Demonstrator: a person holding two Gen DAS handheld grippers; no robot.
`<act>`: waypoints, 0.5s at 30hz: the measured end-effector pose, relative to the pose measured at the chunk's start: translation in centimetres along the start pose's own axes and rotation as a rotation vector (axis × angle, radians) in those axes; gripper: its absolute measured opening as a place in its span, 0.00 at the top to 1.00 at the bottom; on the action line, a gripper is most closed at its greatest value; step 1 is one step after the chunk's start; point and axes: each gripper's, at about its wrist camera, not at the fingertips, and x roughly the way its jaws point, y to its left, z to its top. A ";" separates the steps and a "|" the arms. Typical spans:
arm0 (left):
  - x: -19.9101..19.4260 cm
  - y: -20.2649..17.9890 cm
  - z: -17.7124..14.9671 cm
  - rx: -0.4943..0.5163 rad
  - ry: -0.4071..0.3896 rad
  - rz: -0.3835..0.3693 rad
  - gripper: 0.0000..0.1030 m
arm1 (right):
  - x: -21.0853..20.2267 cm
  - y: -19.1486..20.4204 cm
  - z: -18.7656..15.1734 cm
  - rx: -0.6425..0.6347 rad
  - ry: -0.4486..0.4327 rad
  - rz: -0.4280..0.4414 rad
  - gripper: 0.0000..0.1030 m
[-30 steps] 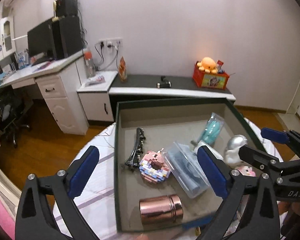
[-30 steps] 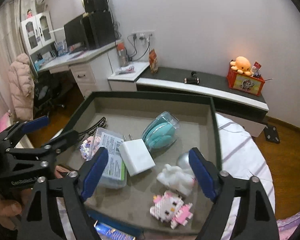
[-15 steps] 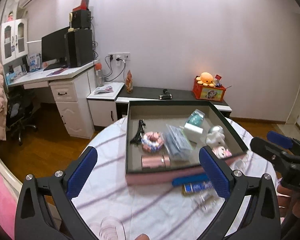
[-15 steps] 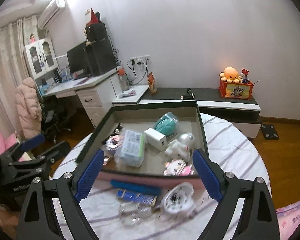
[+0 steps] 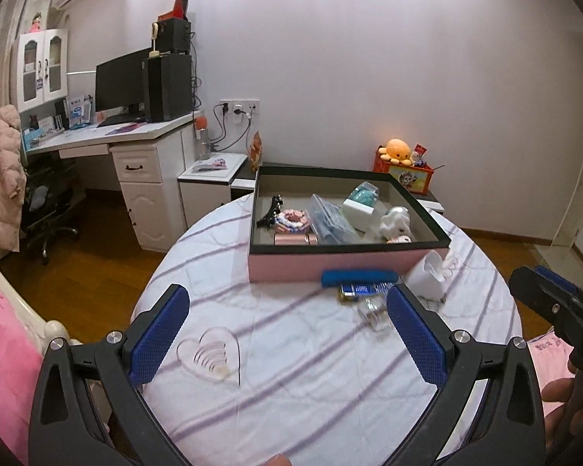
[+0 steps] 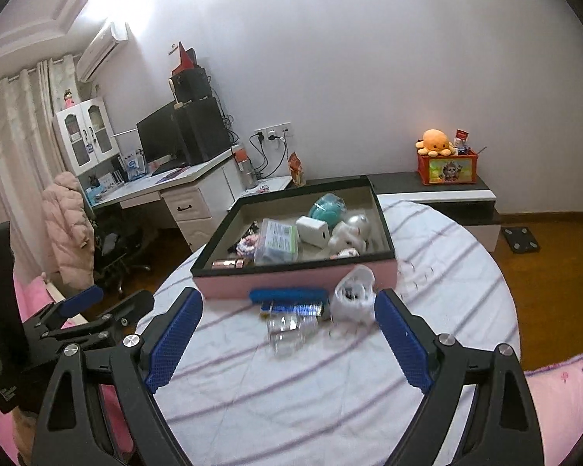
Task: Organize rigid objects
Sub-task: 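Withdraw both tools from the box back over the bed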
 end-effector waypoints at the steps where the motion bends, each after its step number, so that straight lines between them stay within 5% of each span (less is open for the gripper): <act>1: -0.5 -0.2 -0.3 0.004 0.001 0.001 0.00 | -0.4 0.0 -0.4 0.006 -0.003 0.000 0.11; 15: -3.3 -0.1 -1.9 0.019 -0.003 0.011 0.00 | -3.6 -0.6 -2.8 0.015 -0.002 -0.028 0.11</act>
